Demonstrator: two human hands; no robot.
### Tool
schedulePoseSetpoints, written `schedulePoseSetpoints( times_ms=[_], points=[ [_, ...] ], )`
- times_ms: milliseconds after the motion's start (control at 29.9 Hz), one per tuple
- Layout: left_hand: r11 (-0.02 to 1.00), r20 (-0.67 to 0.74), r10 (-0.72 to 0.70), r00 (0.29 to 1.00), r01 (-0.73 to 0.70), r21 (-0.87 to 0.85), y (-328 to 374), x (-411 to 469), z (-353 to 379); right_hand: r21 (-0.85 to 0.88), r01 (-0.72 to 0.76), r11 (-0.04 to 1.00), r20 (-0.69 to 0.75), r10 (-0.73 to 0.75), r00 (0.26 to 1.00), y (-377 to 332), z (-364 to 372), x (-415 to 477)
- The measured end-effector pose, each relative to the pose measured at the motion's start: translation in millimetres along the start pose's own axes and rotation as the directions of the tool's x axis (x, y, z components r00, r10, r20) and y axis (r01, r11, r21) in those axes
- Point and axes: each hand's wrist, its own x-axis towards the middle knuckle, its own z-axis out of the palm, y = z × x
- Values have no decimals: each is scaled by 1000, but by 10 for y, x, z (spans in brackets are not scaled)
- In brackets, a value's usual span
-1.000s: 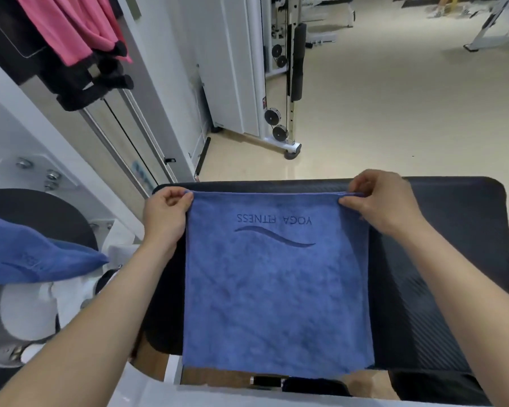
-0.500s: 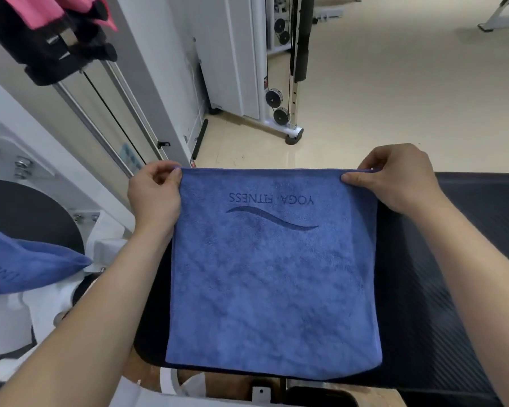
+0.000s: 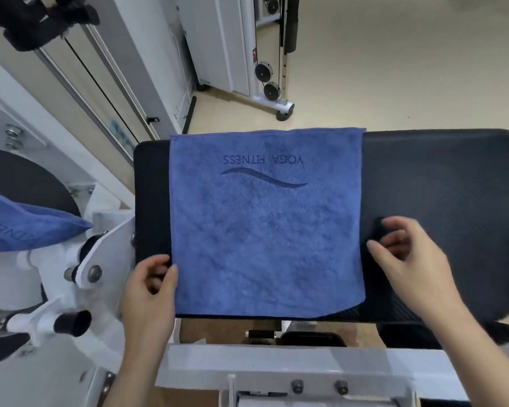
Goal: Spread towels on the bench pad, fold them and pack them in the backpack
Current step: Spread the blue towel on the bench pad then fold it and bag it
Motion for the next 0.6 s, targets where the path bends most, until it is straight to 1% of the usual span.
schedulePoseSetpoints(
  times_ms=[67, 134, 234, 335, 402, 468, 535, 602],
  points=[
    [996, 46, -87, 995, 86, 10, -227, -255, -42, 69, -103, 992, 113, 95, 989, 197, 29, -219],
    [991, 78, -130, 988, 129, 21, -333, -443, -50, 89, -130, 987, 211, 109, 971, 314, 56, -342],
    [987, 57, -158, 986, 158, -3, -341, -550, -52, 39, -49, 998, 290, 35, 956, 358, 84, -405],
    [978, 18, -209, 978, 209, 0, -337, -510, -56, 2, 28, 1000, 302, -27, 953, 351, 95, -469],
    [974, 22, -224, 974, 224, 30, -327, -483, -70, -21, 86, 996, 319, -75, 945, 369, 107, -512],
    [973, 56, -231, 971, 229, 43, -306, -465, -85, -90, 177, 980, 363, -133, 922, 428, 147, -544],
    [970, 118, -241, 963, 240, 25, -294, -447, -116, -171, 274, 946, 371, -196, 908, 470, 182, -575],
    [953, 170, -281, 944, 296, -65, -288, -439, -151, -235, 298, 925, 345, -207, 916, 473, 183, -571]
  ],
)
